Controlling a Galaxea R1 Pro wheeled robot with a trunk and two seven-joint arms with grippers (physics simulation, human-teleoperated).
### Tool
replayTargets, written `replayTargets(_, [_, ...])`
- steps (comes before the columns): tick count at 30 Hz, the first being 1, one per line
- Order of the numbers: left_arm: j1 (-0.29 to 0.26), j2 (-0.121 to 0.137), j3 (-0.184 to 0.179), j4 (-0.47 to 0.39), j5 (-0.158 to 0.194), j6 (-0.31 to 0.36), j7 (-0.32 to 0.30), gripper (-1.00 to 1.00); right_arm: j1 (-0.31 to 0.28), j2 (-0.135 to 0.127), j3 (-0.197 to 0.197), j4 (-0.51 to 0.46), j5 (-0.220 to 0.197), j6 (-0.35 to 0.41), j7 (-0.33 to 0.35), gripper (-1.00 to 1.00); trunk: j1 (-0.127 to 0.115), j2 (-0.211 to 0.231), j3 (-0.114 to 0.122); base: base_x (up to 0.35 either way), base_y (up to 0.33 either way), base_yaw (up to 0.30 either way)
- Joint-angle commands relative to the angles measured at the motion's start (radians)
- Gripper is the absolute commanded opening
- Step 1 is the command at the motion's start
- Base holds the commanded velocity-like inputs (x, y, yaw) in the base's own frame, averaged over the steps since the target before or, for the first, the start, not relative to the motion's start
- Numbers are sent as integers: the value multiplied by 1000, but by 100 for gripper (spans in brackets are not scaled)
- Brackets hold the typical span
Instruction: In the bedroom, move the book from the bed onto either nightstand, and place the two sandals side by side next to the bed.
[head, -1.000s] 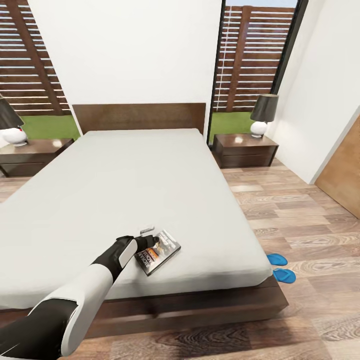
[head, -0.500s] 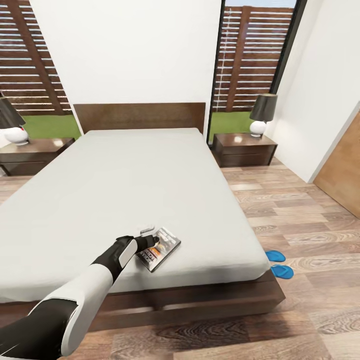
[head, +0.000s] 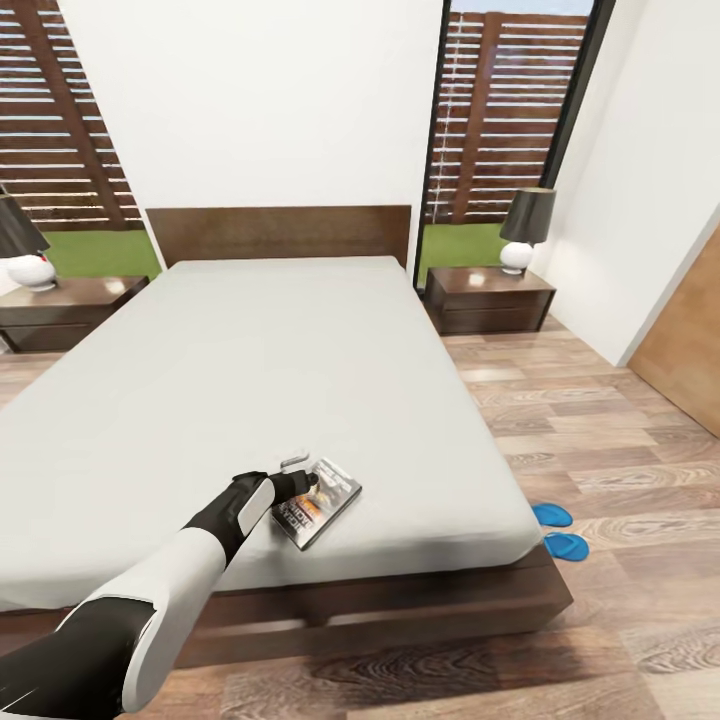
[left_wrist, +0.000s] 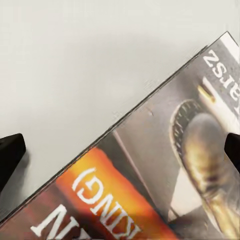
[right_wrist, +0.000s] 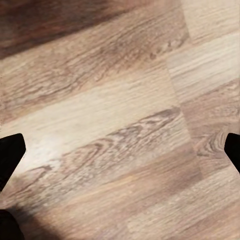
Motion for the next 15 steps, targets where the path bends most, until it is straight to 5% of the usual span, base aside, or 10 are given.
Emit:
replayTargets(1, [0, 1, -8, -2, 9, 4, 5, 100, -2, 0, -3, 5, -7, -8, 7, 100, 0, 0, -1, 274, 0, 0])
replayTargets(7, [0, 1, -8, -2, 9, 4, 5, 100, -2, 0, -3, 5, -7, -8, 7, 100, 0, 0, -1, 265, 0, 0])
replayTargets(15, [0, 1, -8, -2, 9, 3, 5, 100, -2, -1, -3, 5, -7, -8, 7, 100, 0, 0, -1, 33, -3, 0])
